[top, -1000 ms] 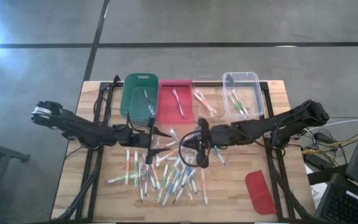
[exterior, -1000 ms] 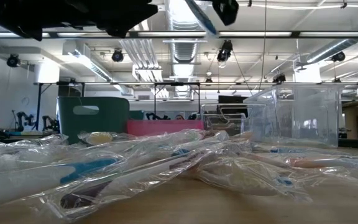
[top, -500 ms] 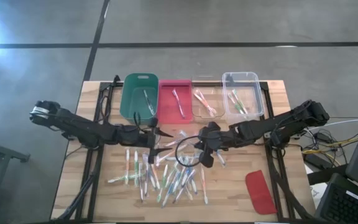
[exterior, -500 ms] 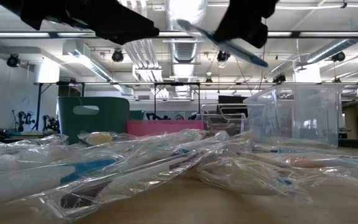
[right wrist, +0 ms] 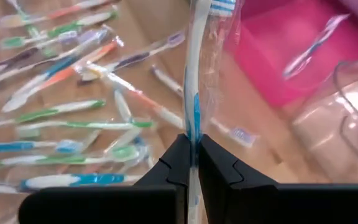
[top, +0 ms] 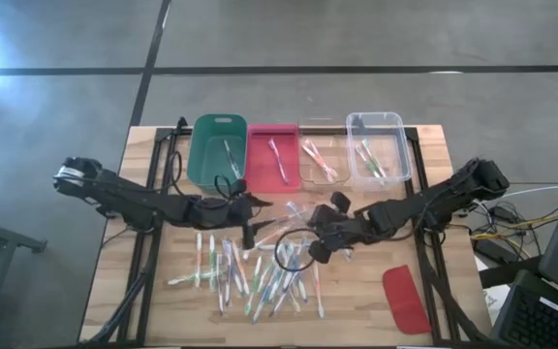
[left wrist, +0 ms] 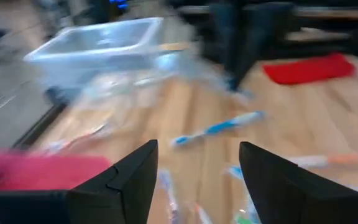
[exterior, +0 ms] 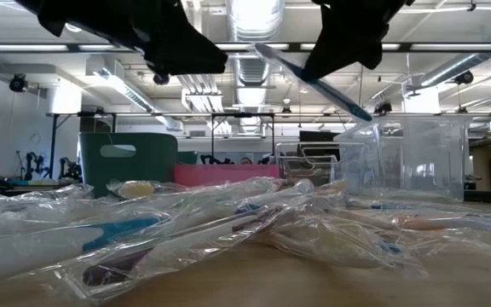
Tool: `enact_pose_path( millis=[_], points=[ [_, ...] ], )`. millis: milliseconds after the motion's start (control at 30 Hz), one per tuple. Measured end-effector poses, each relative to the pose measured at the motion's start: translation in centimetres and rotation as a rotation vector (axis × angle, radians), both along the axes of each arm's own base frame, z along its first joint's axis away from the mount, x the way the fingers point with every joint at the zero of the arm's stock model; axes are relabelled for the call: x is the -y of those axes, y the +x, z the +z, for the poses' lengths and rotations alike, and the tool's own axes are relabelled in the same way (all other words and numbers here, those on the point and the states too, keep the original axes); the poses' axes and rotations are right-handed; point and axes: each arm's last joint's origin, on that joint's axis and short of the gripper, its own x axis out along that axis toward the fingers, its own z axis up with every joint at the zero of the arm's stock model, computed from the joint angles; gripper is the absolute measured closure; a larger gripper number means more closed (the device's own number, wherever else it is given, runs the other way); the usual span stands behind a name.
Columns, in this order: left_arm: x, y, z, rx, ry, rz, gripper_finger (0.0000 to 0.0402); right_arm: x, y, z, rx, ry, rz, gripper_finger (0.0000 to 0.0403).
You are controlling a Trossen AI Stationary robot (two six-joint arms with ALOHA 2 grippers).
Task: Pick & Place Toothbrushes
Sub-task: Put the blue toothbrush into the red bin
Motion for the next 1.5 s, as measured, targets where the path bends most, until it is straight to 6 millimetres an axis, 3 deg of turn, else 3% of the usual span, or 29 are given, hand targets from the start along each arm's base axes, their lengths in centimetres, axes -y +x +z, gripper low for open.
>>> enact_pose_path(
  millis=[200, 367, 533, 700, 900, 1067, 1200, 1500],
  points=[
    [-0.1, 0.5, -0.1, 0.212, -0.091, 0.055, 0.0175, -1.0, 0.1, 0.7, 0.092, -0.119, -0.008, 0.039],
    [0.1, 1.1, -0.4, 0.249, -0.064, 0.016, 0.0175, -1.2, 0.4, 1.1, 0.123, -0.144, 0.028, 0.039],
    [0.3, 0.9, -1.0, 0.137, 0.114, -0.076, 0.0175, -1.3, 0.4, 1.0, 0.101, -0.078, 0.084, 0.039],
    [0.5, 0.6, -0.2, 0.049, 0.196, -0.108, 0.0176, -1.5, 0.3, 0.7, 0.066, 0.014, 0.115, 0.039],
    [2.6, 1.2, 0.8, -0.181, 0.484, -0.217, 0.0177, -0.5, -0.2, 0.0, -0.026, 0.141, 0.04, 0.039],
    [4.6, 1.9, 2.8, -0.302, 0.703, -0.176, 0.0177, 0.5, -0.2, -0.5, -0.086, 0.221, 0.008, 0.039],
    [5.9, 3.3, 3.2, -0.355, 0.759, -0.223, 0.0177, 0.8, -0.1, -0.6, -0.09, 0.232, 0.028, 0.039],
    [7.7, 8.0, 0.6, -0.556, 1.011, -0.209, 0.0177, 0.7, 0.0, -0.6, -0.088, 0.224, 0.066, 0.039]
  ],
)
